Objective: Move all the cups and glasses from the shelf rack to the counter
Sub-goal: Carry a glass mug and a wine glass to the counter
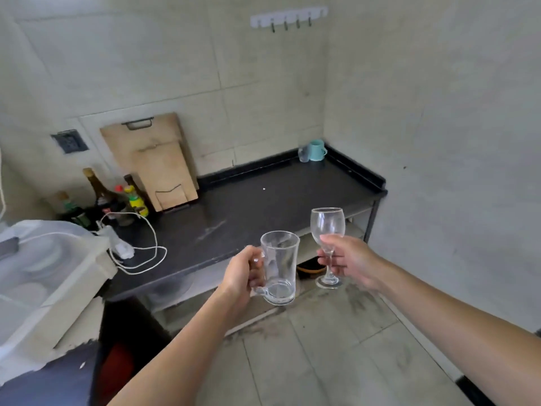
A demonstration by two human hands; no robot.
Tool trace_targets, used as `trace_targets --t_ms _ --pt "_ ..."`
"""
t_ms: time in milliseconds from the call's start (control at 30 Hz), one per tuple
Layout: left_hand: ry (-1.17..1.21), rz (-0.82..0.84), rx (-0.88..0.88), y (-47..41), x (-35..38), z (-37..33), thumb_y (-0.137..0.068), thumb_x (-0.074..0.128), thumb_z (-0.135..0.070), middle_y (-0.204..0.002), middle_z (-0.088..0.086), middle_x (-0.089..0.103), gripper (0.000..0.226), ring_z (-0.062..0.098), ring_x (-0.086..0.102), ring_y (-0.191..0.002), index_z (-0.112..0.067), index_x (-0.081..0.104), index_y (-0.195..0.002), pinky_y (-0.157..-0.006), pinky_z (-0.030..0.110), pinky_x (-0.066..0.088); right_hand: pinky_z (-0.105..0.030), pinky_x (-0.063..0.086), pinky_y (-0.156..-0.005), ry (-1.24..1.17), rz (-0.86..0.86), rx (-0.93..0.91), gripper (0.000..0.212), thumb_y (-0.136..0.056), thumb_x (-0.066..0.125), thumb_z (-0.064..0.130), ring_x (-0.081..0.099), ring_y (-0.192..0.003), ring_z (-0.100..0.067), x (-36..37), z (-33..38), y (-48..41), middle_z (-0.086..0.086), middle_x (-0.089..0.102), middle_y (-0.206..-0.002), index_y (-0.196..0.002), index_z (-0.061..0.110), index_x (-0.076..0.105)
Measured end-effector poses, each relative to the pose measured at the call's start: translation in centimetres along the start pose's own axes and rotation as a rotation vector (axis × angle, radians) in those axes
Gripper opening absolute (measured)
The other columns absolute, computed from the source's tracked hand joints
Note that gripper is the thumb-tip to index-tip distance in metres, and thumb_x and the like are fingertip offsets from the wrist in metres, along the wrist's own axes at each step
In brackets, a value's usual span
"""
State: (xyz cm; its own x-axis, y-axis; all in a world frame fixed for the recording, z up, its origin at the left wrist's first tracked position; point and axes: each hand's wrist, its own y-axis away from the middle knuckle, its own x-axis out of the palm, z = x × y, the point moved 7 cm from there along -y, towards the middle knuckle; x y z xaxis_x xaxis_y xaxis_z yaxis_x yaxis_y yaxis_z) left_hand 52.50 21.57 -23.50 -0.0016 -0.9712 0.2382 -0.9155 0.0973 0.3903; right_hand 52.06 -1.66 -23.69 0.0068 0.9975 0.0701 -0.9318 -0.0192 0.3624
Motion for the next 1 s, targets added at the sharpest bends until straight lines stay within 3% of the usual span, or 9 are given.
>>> trace_targets --t_ms 233,433,633,767,867,1000 --pt "-0.092 0.032 -0.018 -13.5 7.1 -3.3 -0.085 0.048 -0.017 -0.052 -0.003 0.025 0.031 0.015 0.015 -0.05 -0.017 0.033 -0.058 -0.043 0.026 0.023 -0.028 0.046 -0.066 -0.009 -0.07 0.009 0.041 -0.082 0.07 0.043 0.071 -0.079 -0.015 -8.0 4.7 -12.6 -0.005 0.075 -0.094 -0.116 0.023 0.06" --pt "-0.048 -0.019 -0.04 -23.1 9.1 -6.3 -0.088 0.046 -0.017 -0.052 -0.004 0.026 0.033 0.015 0.013 -0.054 -0.018 0.034 -0.057 -0.053 0.031 0.016 -0.027 0.049 -0.063 0.008 -0.089 0.033 0.058 -0.065 0.075 0.055 0.073 -0.084 -0.017 -10.7 8.2 -22.7 -0.004 0.077 -0.097 -0.116 0.033 0.059" --pt "-0.091 -0.033 -0.032 -34.2 9.3 -9.2 -0.087 0.046 -0.014 -0.053 -0.003 0.025 0.033 0.013 0.017 -0.048 -0.018 0.035 -0.056 -0.05 0.029 0.017 -0.029 0.052 -0.069 0.056 -0.111 0.041 0.049 -0.072 0.075 0.049 0.075 -0.089 -0.017 -11.5 10.5 -33.8 -0.003 0.078 -0.095 -0.115 0.029 0.061" --pt "-0.136 -0.048 -0.058 -42.3 9.4 -11.2 -0.085 0.048 -0.014 -0.053 -0.004 0.029 0.033 0.012 0.02 -0.044 -0.02 0.037 -0.054 -0.044 0.025 0.023 -0.03 0.052 -0.073 0.073 -0.146 0.047 0.054 -0.066 0.077 0.049 0.075 -0.089 -0.015 -11.8 12.5 -41.1 -0.003 0.077 -0.1 -0.113 0.027 0.063" --pt "-0.188 -0.049 -0.075 -47.5 10.1 -12.9 -0.083 0.05 -0.015 -0.053 -0.005 0.031 0.031 0.012 0.022 -0.044 -0.02 0.036 -0.055 -0.047 0.026 0.023 -0.033 0.054 -0.078 0.083 -0.18 0.052 0.062 -0.061 0.079 0.05 0.074 -0.089 -0.014 -12.8 14.1 -45.6 -0.003 0.076 -0.101 -0.115 0.024 0.062" --pt "-0.23 -0.032 -0.098 -53.6 11.8 -14.1 -0.083 0.05 -0.016 -0.049 -0.006 0.032 0.034 0.014 0.026 -0.045 -0.02 0.038 -0.052 -0.052 0.029 0.025 -0.033 0.055 -0.08 0.095 -0.244 0.082 0.057 -0.069 0.081 0.04 0.073 -0.092 -0.016 -15.4 15.2 -50.6 -0.005 0.074 -0.104 -0.119 0.021 0.06"
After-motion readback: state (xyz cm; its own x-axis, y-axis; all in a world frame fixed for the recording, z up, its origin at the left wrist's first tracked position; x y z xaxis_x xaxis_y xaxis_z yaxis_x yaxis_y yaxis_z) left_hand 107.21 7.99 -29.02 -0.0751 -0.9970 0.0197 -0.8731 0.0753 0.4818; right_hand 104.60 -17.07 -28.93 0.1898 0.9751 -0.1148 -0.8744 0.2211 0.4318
